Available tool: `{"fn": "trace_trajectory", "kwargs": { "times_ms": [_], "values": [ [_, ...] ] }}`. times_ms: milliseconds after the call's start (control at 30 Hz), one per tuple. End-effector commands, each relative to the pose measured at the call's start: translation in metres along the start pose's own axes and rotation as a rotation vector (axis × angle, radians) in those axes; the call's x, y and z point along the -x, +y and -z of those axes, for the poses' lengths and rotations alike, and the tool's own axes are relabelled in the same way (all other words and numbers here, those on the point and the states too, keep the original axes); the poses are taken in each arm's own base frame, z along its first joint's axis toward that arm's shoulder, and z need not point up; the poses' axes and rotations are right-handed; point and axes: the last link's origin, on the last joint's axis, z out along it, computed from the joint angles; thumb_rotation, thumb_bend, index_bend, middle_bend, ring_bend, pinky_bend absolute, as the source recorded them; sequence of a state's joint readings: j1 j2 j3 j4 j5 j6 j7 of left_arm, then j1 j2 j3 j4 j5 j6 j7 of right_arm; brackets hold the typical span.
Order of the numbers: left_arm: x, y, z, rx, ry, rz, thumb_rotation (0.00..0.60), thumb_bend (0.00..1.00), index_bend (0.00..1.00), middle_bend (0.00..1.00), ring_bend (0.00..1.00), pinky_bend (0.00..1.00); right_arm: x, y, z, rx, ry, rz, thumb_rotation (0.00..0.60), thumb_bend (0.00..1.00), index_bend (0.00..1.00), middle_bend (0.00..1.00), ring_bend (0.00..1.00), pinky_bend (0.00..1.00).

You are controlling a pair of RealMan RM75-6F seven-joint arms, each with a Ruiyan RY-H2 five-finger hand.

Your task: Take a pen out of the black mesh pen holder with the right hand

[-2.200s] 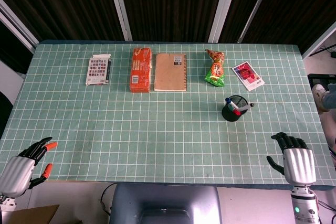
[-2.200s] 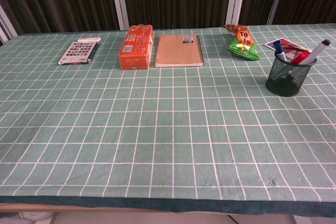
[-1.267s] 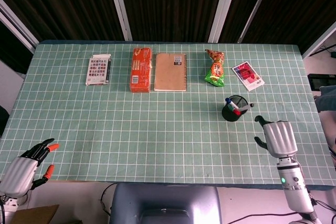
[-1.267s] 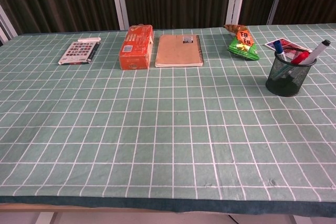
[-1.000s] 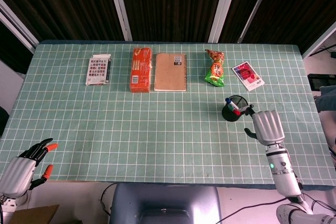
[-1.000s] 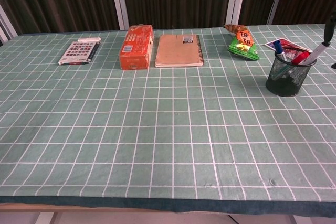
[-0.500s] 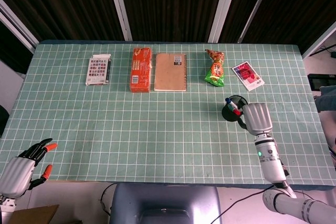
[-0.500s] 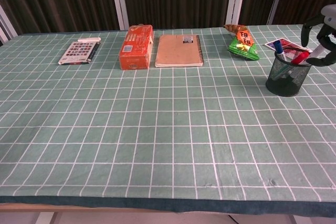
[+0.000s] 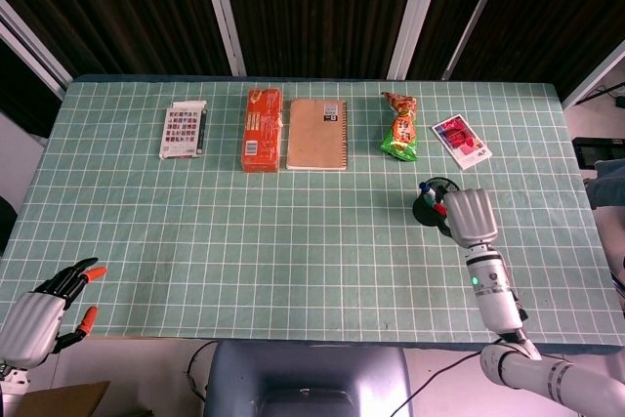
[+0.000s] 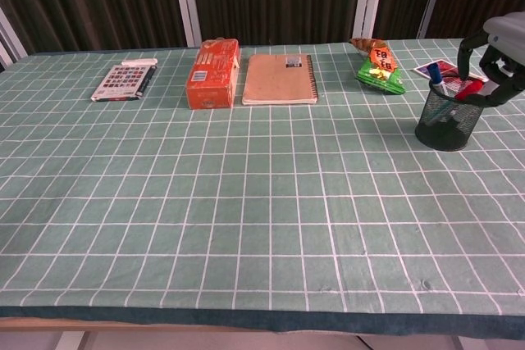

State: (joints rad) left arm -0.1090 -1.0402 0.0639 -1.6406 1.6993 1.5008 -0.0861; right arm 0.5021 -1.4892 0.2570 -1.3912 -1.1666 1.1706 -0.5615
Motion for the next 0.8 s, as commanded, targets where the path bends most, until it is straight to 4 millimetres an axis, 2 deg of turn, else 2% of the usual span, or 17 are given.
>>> {"fn": "trace_trajectory", "kwargs": {
  "times_ms": [33, 367, 800],
  "values": [
    [-0.0001, 0.0, 0.0002, 0.0, 0.0, 0.001, 0.6, 0.46, 0.23, 0.14, 0.2, 0.42, 0.0011, -0.0004, -0.0017, -0.001, 0.002, 0.001, 0.6, 0.47, 0.63, 0.94, 1.0, 0.99],
    [-0.0002, -0.0001, 0.0002, 0.001, 0.001, 0.001, 0.6, 0.46, 0.23, 0.14, 0.2, 0.42, 0.0029, -0.0004, -0.0042, 0.002, 0.005, -0.006, 0.6, 0.48, 0.64, 0.94, 1.0, 0.99],
    [-0.0001, 0.0003, 0.0001, 0.001, 0.002, 0.0, 0.6, 0.46, 0.23, 0.14, 0.2, 0.42, 0.0, 0.0052, 0.0021, 0.023, 0.002, 0.036, 0.6, 0.48, 0.62, 0.94, 1.0, 0.99]
  ]
}}
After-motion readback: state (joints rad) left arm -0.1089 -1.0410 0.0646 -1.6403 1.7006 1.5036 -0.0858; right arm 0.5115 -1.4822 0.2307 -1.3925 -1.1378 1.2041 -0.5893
